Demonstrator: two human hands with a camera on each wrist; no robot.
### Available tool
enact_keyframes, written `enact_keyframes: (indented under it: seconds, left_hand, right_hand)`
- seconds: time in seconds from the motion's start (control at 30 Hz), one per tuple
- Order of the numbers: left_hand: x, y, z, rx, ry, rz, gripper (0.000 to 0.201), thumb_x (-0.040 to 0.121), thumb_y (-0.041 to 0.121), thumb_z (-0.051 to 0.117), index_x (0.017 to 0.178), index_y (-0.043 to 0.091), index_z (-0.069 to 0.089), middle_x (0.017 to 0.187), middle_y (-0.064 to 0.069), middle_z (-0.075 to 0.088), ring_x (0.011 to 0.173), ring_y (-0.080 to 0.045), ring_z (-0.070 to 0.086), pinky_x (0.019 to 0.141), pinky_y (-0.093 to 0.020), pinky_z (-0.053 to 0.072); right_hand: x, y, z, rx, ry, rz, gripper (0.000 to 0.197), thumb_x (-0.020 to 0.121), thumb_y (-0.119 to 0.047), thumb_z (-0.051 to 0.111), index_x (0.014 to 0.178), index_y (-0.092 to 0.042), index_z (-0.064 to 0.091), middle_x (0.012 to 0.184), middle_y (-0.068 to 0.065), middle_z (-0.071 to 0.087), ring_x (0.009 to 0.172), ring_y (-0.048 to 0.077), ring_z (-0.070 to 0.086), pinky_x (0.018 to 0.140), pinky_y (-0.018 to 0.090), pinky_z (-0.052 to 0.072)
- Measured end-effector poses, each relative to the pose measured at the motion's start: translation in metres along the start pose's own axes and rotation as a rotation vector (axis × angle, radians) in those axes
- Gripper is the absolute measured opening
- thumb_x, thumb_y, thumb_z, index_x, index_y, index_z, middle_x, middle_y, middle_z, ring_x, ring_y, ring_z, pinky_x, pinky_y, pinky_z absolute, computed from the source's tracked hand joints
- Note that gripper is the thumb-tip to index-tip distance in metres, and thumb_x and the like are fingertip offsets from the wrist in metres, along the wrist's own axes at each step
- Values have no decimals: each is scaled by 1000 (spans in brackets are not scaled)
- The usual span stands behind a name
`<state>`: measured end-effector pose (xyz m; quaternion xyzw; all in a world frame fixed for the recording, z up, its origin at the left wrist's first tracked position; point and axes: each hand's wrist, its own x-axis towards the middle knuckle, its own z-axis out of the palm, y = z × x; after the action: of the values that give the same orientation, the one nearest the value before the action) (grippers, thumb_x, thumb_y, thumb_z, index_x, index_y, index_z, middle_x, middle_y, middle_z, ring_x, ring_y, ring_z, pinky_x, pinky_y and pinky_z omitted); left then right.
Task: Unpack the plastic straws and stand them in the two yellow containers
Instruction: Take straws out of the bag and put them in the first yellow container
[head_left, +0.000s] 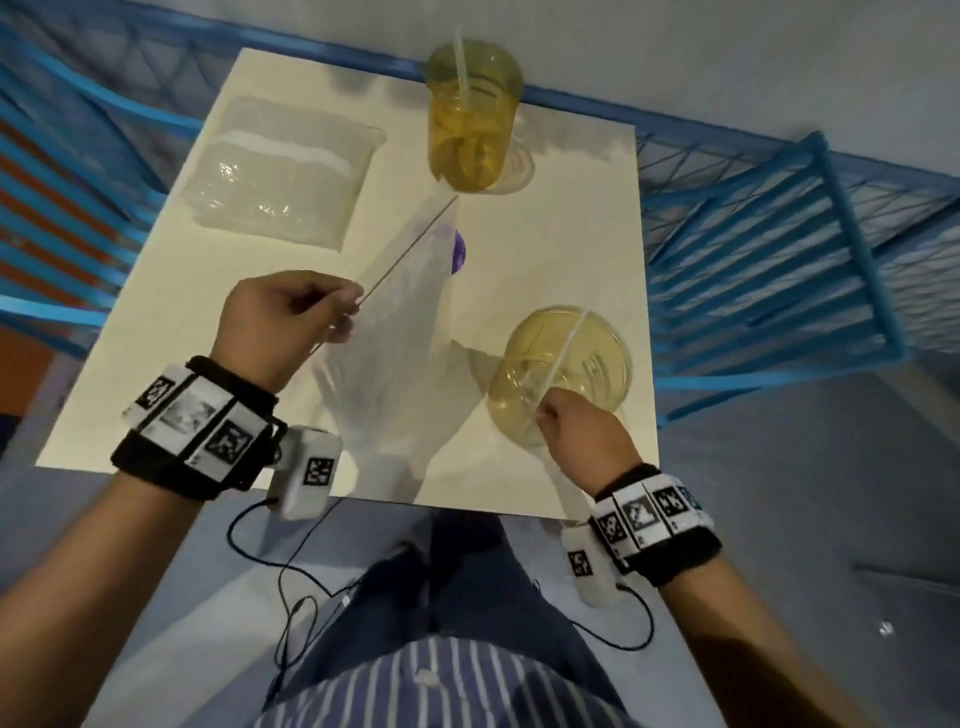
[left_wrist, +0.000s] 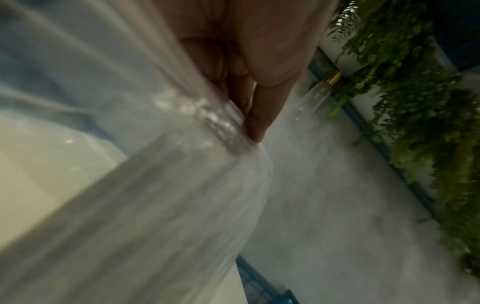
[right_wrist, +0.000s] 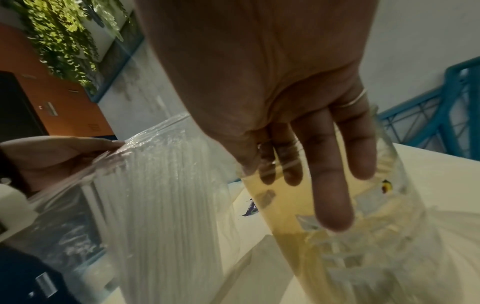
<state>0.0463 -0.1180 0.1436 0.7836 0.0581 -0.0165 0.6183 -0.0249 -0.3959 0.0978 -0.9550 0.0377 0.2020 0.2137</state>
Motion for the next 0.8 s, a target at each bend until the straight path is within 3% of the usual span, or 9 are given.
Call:
enact_keyframes:
  seconds: [0.07, 0.13, 0.2, 0.27, 0.33, 0.43, 0.57, 0.67, 0.8]
  left_hand:
    - [-17, -2, -1, -17, -12, 25, 11, 84, 12, 67, 80, 22, 70, 60, 13, 69, 57, -5, 63, 64, -18, 56]
    - [-32, -3, -1, -37, -29, 23, 17, 84, 7, 65, 83, 23, 70, 63, 14, 70, 62, -6, 66, 70, -21, 58]
    - [-46, -2, -1, -65, -39, 16, 19, 84, 2, 63, 86, 20, 70, 63, 15, 71, 64, -4, 67, 74, -19, 57]
    - [-59, -1, 3, -101, -42, -3, 19, 84, 1, 63, 94, 16, 69, 63, 16, 71, 65, -2, 67, 74, -17, 56]
    - [-69, -3, 8, -157, -61, -39, 23, 85, 0, 61, 100, 17, 67, 63, 15, 71, 66, 0, 68, 76, -16, 56]
    - [-78, -6, 15, -203, -76, -95, 22, 83, 4, 65, 102, 15, 69, 66, 12, 72, 69, -2, 66, 81, -20, 55]
    - [-84, -9, 23, -240, -26, -122, 32, 79, 2, 68, 110, 9, 65, 58, 11, 67, 65, -1, 63, 83, -24, 55]
    - [-87, -8, 23, -303, 16, -175, 41, 76, -6, 68, 112, 10, 62, 57, 10, 68, 64, -3, 64, 84, -26, 54]
    - [-89, -6, 19, -448, 14, -256, 42, 76, -7, 67, 114, 10, 61, 63, 5, 72, 65, -4, 66, 73, -15, 55]
  right_hand:
    - [-15, -5, 10, 23, -37, 35, 23, 96, -32, 44, 101, -12, 54, 108, 12, 62, 82, 29, 61, 67, 30, 43]
    - [-28, -13, 12, 1, -35, 54, 28, 92, -37, 51, 108, -14, 54, 114, 7, 61, 91, 27, 61, 73, 30, 45]
    - [-38, -27, 6, -29, 110, 15, 30, 90, -40, 54, 108, -15, 56, 112, 4, 61, 93, 26, 61, 73, 31, 43]
    - [-47, -50, -2, 75, 313, -114, 25, 92, -36, 53, 89, -12, 58, 93, 4, 63, 76, 22, 59, 71, 34, 40]
    - [-50, -76, -5, 297, 365, -228, 31, 93, -34, 53, 74, -10, 57, 70, 4, 61, 59, 21, 55, 68, 38, 43]
    - [-44, -111, 1, 621, 239, -240, 36, 92, -37, 53, 64, -15, 55, 57, 2, 55, 46, 24, 57, 57, 42, 52]
    - [-30, -129, 15, 683, 120, -184, 33, 89, -39, 55, 64, -18, 54, 59, 2, 60, 47, 25, 62, 62, 47, 54]
    - [-29, -132, 20, 763, 110, -152, 31, 92, -31, 55, 63, -19, 52, 61, 4, 59, 49, 25, 61, 61, 43, 54]
    - [-32, -136, 19, 860, 6, -151, 27, 96, -18, 46, 69, -18, 50, 67, 5, 56, 48, 21, 55, 56, 32, 48]
